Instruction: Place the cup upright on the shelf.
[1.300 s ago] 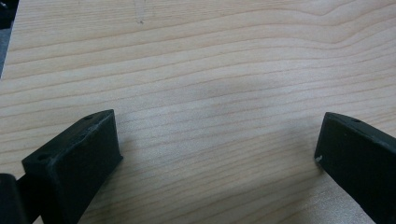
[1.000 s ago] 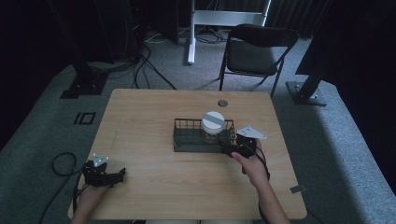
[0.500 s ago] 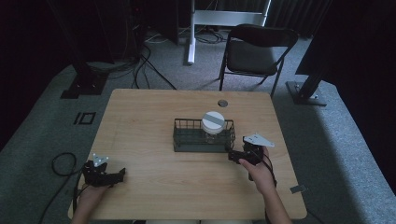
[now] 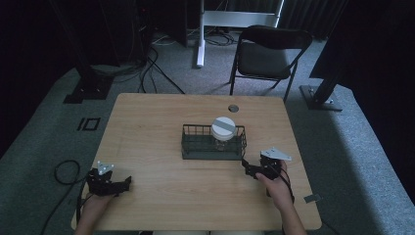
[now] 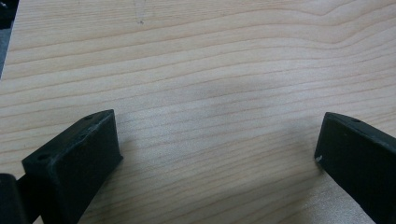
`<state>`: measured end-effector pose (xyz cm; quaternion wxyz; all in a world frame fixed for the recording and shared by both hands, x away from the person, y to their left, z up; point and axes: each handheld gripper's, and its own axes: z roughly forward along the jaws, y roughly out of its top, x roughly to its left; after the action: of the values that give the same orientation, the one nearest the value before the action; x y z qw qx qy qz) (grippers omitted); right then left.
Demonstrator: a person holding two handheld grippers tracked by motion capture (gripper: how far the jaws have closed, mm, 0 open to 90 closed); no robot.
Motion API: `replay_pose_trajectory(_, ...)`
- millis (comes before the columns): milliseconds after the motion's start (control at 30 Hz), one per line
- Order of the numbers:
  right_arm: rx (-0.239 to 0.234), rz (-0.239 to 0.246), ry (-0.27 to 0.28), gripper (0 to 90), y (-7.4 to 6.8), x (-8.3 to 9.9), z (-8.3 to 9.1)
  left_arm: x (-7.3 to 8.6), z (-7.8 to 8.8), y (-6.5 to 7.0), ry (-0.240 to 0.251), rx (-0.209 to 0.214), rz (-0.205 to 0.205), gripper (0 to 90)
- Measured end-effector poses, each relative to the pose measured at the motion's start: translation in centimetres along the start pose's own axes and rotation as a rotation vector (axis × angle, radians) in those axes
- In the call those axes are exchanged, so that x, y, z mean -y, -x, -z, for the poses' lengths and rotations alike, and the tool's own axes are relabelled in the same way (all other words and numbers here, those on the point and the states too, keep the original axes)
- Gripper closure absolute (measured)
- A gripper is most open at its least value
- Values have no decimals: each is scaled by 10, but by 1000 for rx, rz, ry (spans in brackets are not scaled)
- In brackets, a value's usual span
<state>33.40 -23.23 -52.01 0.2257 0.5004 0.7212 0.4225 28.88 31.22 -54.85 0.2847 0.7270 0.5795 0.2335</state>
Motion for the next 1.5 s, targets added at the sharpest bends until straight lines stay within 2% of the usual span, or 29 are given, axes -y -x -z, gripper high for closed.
replay_pose_trajectory(267, 28, -2, -38, 131, 13, 12, 1, 0, 0, 0, 0, 0, 0, 2)
replay_pose_trajectory(467, 71, 7, -58, 131, 20, 18, 1, 0, 0, 0, 1, 0, 0, 2)
replay_pose_trajectory(667, 100, -5, -77, 131, 24, 23, 0, 0, 0, 0, 0, 0, 0, 1)
replay_pose_trajectory(1500, 166, -22, -154, 128, 41, 33, 3, 0, 0, 0, 0, 0, 0, 1)
